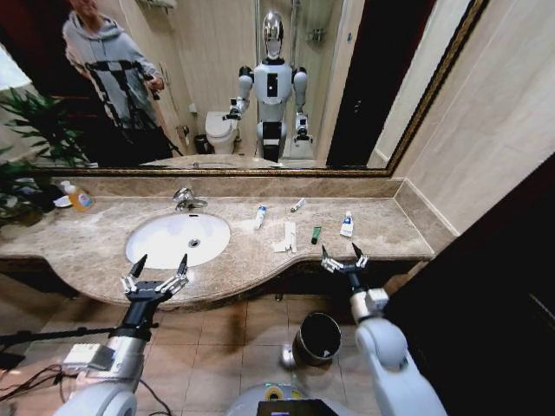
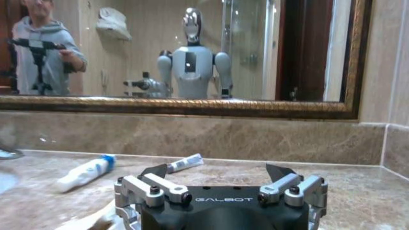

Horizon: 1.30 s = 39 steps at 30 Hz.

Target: Pick up the trash from the sink and place it in the trash bin.

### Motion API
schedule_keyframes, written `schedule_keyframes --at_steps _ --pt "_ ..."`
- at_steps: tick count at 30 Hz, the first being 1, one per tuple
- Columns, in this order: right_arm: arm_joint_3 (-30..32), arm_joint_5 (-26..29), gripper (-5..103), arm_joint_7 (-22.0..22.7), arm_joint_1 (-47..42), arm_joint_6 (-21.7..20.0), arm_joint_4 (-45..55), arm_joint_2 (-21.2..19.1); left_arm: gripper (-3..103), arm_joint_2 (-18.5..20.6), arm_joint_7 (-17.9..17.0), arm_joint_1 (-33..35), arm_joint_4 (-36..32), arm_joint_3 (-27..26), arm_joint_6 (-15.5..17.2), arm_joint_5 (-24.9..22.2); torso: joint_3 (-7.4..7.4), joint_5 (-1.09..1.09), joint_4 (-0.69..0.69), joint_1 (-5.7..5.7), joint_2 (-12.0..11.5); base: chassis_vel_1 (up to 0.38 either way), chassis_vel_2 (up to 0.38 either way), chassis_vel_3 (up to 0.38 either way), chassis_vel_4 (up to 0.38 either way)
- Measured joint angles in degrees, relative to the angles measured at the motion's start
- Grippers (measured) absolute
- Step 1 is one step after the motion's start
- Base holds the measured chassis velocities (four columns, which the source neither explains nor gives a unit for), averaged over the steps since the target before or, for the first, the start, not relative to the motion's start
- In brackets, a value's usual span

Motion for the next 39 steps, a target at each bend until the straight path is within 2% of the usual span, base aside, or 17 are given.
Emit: schedule_keyframes --at_steps 4,6,12,18,28,30,33,34,36,38,39 --pt "-0.52 2.89 100 0.05 7.50 -2.00 -5.80 -2.77 100 0.00 0.00 0.00 0.00 0.00 0.00 0.00 0.00 -0.01 0.00 0.00 0.00 0.000 0.000 0.000 0.000" --pt "-1.19 5.13 100 0.00 13.87 -3.31 -12.17 -4.87 100 0.00 0.00 0.00 0.00 0.00 0.00 0.00 0.00 -0.01 0.01 0.01 0.00 0.000 0.000 0.000 0.000" --pt "-2.69 5.39 100 -0.35 22.08 -3.93 -22.77 -6.96 100 0.00 0.01 0.01 0.00 0.00 0.00 0.00 0.00 0.00 0.00 0.01 0.00 0.000 0.000 0.000 0.000" --pt "-2.73 2.99 100 -1.06 25.50 -3.82 -29.52 -7.00 100 0.00 0.00 0.00 0.00 0.00 0.00 0.00 0.00 0.00 0.00 0.00 0.00 0.000 0.000 0.000 0.000" --pt "-2.43 4.54 101 -1.51 28.41 -4.33 -36.26 -6.96 100 0.00 0.01 0.00 0.00 0.00 0.00 0.00 0.00 -0.01 0.00 0.00 0.00 0.000 0.000 0.000 0.000" --pt "-2.35 4.85 98 -1.70 28.44 -4.45 -36.64 -7.19 100 0.00 0.00 0.00 0.00 0.00 0.00 0.00 0.00 -0.01 0.00 0.00 0.00 0.000 0.000 0.000 0.000" --pt "-2.14 5.42 83 -2.02 28.02 -4.66 -36.82 -7.77 100 0.00 0.00 0.00 0.00 0.00 0.00 0.00 -0.01 -0.02 0.00 0.00 0.01 0.000 0.000 0.000 0.000" --pt "-2.14 5.42 83 -2.02 28.02 -4.66 -36.82 -7.77 100 0.00 0.00 0.00 0.00 0.00 0.00 0.00 -0.01 -0.02 0.00 0.00 0.01 0.000 0.000 0.000 0.000" --pt "-2.01 6.31 73 -2.16 27.28 -5.04 -36.52 -8.09 100 0.00 0.00 0.00 0.00 0.00 0.00 0.00 -0.01 -0.01 0.00 0.00 0.01 0.000 0.000 0.000 0.000" --pt "-2.00 6.49 73 -2.21 26.98 -5.09 -36.31 -8.23 100 0.00 0.00 0.00 0.00 0.00 0.00 0.00 -0.01 -0.03 0.01 0.00 0.01 0.000 0.000 0.000 0.000" --pt "-1.99 6.56 67 -2.29 26.53 -5.09 -36.04 -8.35 100 0.00 0.01 0.00 0.00 0.00 0.00 0.00 -0.02 -0.03 0.01 -0.01 0.01 0.000 0.000 0.000 0.000"
